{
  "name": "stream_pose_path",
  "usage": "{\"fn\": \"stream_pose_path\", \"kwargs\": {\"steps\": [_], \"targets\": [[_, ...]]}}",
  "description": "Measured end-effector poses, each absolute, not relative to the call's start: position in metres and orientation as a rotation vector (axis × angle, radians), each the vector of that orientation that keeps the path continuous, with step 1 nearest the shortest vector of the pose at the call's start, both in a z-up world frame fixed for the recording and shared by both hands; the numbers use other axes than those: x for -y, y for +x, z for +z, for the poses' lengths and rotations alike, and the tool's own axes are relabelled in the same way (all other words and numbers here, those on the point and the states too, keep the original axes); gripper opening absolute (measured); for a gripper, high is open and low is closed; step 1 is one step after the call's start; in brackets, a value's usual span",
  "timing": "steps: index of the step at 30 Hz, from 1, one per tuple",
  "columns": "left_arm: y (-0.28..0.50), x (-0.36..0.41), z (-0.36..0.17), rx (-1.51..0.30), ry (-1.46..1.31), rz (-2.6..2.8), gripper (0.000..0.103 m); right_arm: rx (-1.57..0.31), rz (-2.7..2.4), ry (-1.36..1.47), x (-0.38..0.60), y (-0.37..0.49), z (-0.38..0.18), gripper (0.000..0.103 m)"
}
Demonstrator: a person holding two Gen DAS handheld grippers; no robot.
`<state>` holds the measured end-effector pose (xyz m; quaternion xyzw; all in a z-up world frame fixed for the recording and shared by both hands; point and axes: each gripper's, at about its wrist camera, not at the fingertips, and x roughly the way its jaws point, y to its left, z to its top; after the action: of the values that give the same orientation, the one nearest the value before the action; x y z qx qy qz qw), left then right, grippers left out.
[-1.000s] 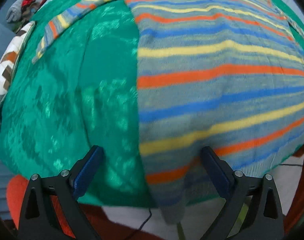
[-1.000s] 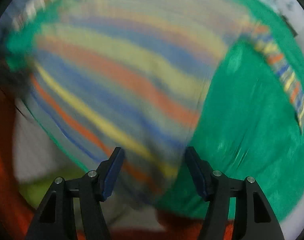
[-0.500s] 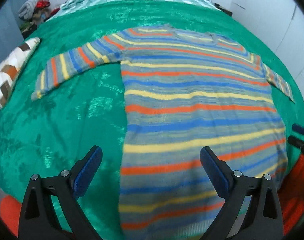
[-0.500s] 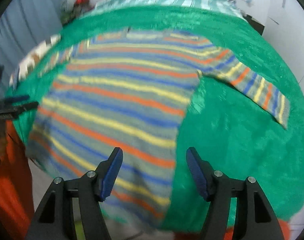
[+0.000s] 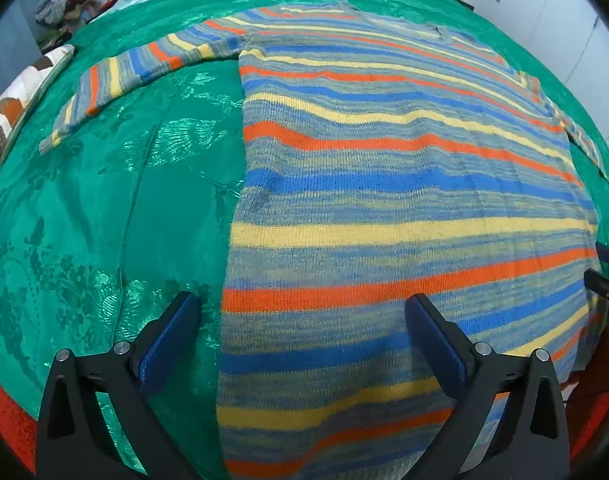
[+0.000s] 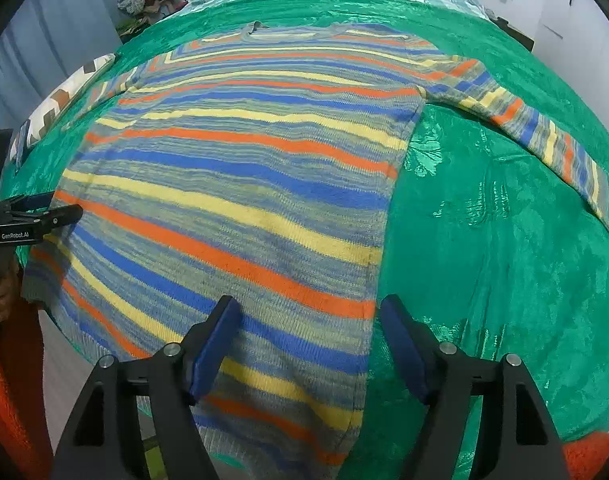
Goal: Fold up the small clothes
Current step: 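Smooth the sweater body flat with both grippers open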
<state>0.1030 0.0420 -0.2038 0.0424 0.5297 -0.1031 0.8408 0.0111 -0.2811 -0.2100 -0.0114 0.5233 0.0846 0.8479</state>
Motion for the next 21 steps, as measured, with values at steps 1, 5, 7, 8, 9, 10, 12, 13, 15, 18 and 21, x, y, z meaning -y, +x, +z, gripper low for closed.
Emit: {"fn": "stream_pose_path", "kwargs": {"steps": [1,5,7,8,9,10,12,13,15,18,21], "targets": [[0.105,-0.043,-0.205,-1.120,0.088,-0.219,0.103,-1.103,0.179,-0.019,0.282,0.011,-0.210,0.073],[0.105,-0.044,-0.205,-1.128,0.084,-0.219,0.103,-1.102,0.177,-0.011,0.287,0.007,-0.210,0.073],[0.105,-0.045,-0.205,-1.131,0.083,-0.221,0.103,-1.095,0.174,-0.009,0.288,0.005,-0.208,0.073],[0.104,-0.045,-0.205,-1.133,0.082,-0.221,0.103,-1.086,0.171,-0.004,0.288,0.004,-0.206,0.073],[0.104,-0.046,-0.205,-1.134,0.080,-0.222,0.103,-1.075,0.169,0.003,0.289,0.002,-0.203,0.073],[0.104,-0.046,-0.205,-1.133,0.081,-0.222,0.103,-1.063,0.168,0.012,0.291,0.001,-0.201,0.073],[0.103,-0.046,-0.205,-1.129,0.085,-0.223,0.103,-1.031,0.161,0.033,0.295,-0.001,-0.194,0.073],[0.103,-0.046,-0.206,-1.129,0.088,-0.222,0.103,-1.015,0.156,0.041,0.296,-0.003,-0.191,0.073],[0.103,-0.045,-0.206,-1.130,0.090,-0.223,0.103,-0.971,0.143,0.064,0.302,-0.005,-0.183,0.073],[0.103,-0.045,-0.206,-1.133,0.089,-0.227,0.103,-0.953,0.129,0.090,0.308,-0.006,-0.179,0.073],[0.103,-0.045,-0.206,-1.135,0.092,-0.229,0.103,-0.969,0.112,0.106,0.311,-0.004,-0.182,0.073]]}}
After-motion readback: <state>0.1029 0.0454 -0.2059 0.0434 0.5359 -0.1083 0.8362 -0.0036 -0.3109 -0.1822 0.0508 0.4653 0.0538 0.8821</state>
